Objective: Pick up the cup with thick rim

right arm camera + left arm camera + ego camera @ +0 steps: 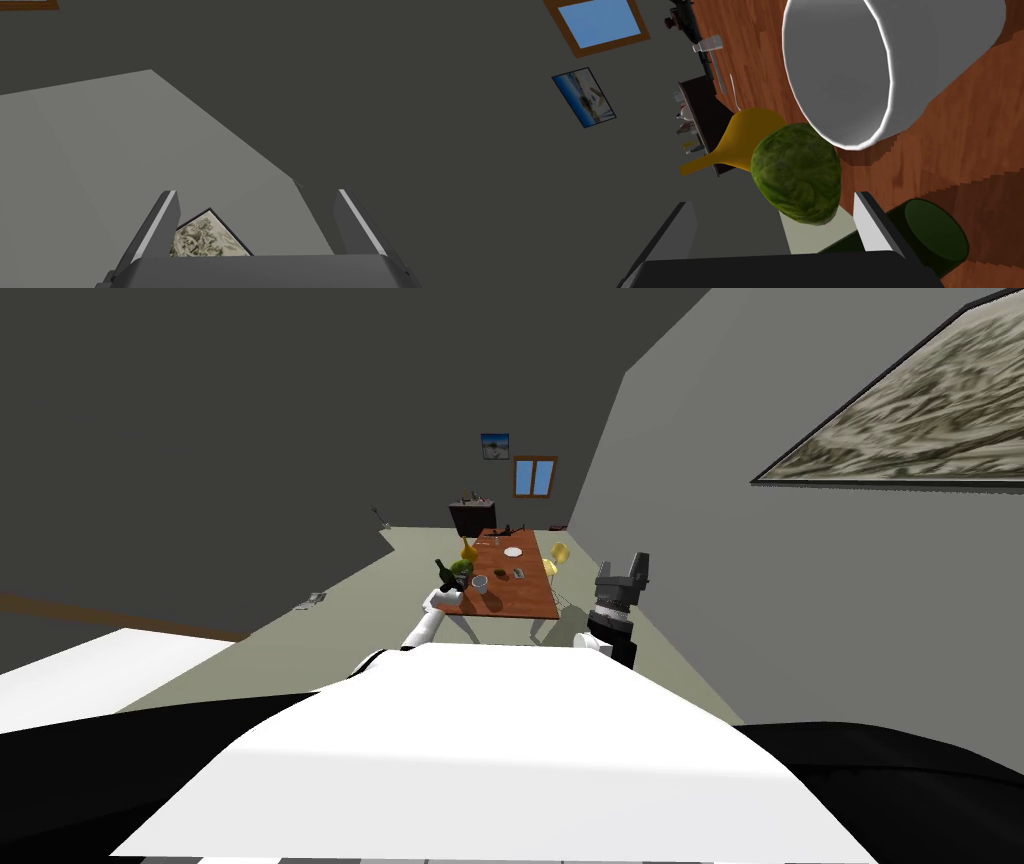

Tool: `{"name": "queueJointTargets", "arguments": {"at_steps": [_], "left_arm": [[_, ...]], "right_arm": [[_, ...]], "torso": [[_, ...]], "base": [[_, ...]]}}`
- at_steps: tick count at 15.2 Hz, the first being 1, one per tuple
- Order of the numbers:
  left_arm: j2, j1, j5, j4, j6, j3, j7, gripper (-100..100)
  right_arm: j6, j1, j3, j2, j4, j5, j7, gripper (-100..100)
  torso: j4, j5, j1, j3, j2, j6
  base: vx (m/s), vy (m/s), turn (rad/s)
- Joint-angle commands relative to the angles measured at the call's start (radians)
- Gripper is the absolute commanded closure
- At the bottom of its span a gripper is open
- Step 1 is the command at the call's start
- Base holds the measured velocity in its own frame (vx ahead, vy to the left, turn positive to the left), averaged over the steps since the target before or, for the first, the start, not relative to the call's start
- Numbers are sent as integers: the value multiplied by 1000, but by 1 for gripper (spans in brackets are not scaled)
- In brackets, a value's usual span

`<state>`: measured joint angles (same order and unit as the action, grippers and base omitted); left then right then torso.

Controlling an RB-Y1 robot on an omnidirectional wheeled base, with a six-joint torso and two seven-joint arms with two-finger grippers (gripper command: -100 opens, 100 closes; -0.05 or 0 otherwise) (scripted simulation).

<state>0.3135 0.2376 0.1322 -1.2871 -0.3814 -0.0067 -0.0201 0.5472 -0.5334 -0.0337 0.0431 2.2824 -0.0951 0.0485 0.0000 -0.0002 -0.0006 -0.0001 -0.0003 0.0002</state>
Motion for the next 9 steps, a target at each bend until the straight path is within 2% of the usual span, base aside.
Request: {"name": "queueJointTargets", "arguments": {"at_steps": [1, 2, 3, 5, 6, 8, 9], "left_arm": [[1, 40, 6, 50, -50, 3, -1, -100], [1, 40, 6, 60, -52, 3, -1, -100], [3, 76, 17, 85, -89, 7, -2, -100], [3, 90, 17, 124, -109, 7, -2, -100], [4, 130, 27, 148, -145, 11, -3, -100], [4, 141, 27, 187, -165, 11, -3, -100], [5, 182, 37, 215, -198, 14, -4, -100]], "right_arm": [[0, 0, 0, 0, 0, 0, 0, 0], [0, 0, 0, 0, 0, 0, 0, 0], [0, 0, 0, 0, 0, 0, 0, 0], [0, 0, 0, 0, 0, 0, 0, 0], [0, 0, 0, 0, 0, 0, 0, 0], [0, 0, 0, 0, 0, 0, 0, 0], [0, 0, 0, 0, 0, 0, 0, 0]], "torso": [[0, 0, 0, 0, 0, 0], [0, 0, 0, 0, 0, 0], [0, 0, 0, 0, 0, 0], [0, 0, 0, 0, 0, 0], [0, 0, 0, 0, 0, 0], [0, 0, 0, 0, 0, 0], [0, 0, 0, 0, 0, 0]], "base": [[-3, -8, -33], [-2, -5, -14], [-3, -7, -23], [-3, -6, -21], [-3, -7, -23], [-1, -7, -25], [0, -7, -23]]}}
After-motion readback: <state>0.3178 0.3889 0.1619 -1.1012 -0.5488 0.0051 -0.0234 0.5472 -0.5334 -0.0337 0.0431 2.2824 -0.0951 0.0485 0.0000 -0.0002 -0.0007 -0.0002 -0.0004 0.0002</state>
